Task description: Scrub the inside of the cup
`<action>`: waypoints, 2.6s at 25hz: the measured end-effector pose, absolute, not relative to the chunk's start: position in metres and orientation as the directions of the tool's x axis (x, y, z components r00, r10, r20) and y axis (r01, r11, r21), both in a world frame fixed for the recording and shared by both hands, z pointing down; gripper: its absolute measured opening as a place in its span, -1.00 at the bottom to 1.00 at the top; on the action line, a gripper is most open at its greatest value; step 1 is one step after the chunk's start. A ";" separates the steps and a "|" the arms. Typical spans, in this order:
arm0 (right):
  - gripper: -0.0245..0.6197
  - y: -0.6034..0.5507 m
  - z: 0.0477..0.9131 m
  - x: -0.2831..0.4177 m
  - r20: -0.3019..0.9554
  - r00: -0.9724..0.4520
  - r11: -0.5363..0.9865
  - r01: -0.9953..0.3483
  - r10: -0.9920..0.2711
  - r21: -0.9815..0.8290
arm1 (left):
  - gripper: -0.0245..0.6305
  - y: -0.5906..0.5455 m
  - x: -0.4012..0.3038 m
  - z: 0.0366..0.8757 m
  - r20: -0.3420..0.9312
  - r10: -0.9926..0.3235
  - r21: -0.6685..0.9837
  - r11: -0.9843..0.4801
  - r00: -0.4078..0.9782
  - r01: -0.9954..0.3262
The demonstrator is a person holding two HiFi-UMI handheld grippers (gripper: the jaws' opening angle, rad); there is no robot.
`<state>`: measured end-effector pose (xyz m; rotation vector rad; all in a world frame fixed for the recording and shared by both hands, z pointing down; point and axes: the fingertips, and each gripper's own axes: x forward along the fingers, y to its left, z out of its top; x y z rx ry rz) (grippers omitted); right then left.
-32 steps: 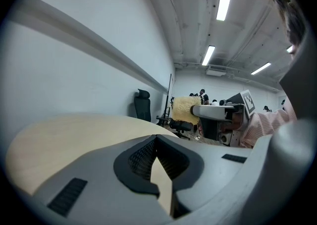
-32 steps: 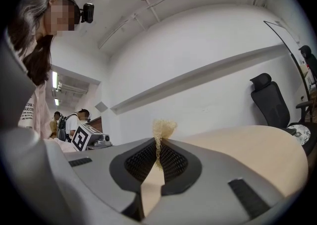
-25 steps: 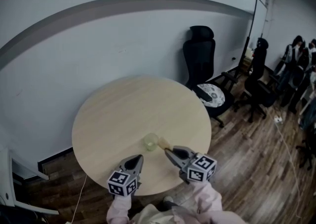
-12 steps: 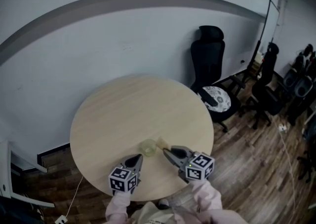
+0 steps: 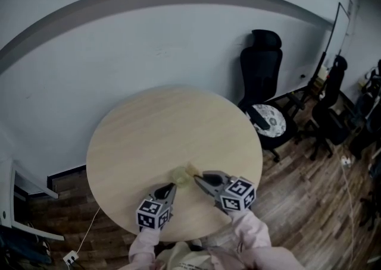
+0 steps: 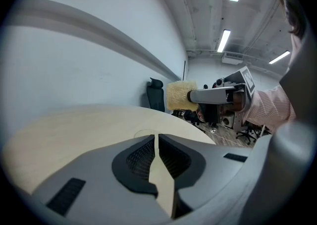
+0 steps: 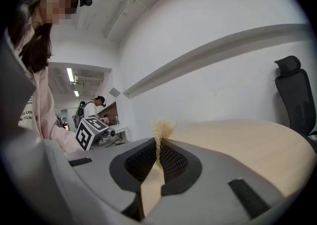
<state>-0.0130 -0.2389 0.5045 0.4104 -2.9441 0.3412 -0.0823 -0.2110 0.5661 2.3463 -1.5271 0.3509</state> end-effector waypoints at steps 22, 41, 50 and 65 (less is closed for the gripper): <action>-0.84 -0.263 0.531 -0.041 0.386 -0.903 0.974 -0.222 -0.189 -0.042 | 0.06 -0.244 -0.073 0.615 0.436 -0.766 0.130 -0.466 0.472 -0.875; -0.84 -0.263 0.549 -0.062 0.544 -0.833 0.995 -0.072 -0.101 0.074 | 0.27 -0.267 -0.061 0.638 0.427 -0.736 0.110 -0.535 0.526 -0.838; -0.84 -0.258 0.557 -0.064 0.601 -0.795 0.993 -0.016 -0.086 0.121 | 0.26 -0.275 -0.053 0.638 0.395 -0.738 0.124 -0.547 0.547 -0.828; -0.84 -0.257 0.572 -0.069 0.681 -0.728 0.979 0.078 -0.072 0.188 | 0.21 -0.277 -0.055 0.639 0.388 -0.738 0.119 -0.554 0.553 -0.824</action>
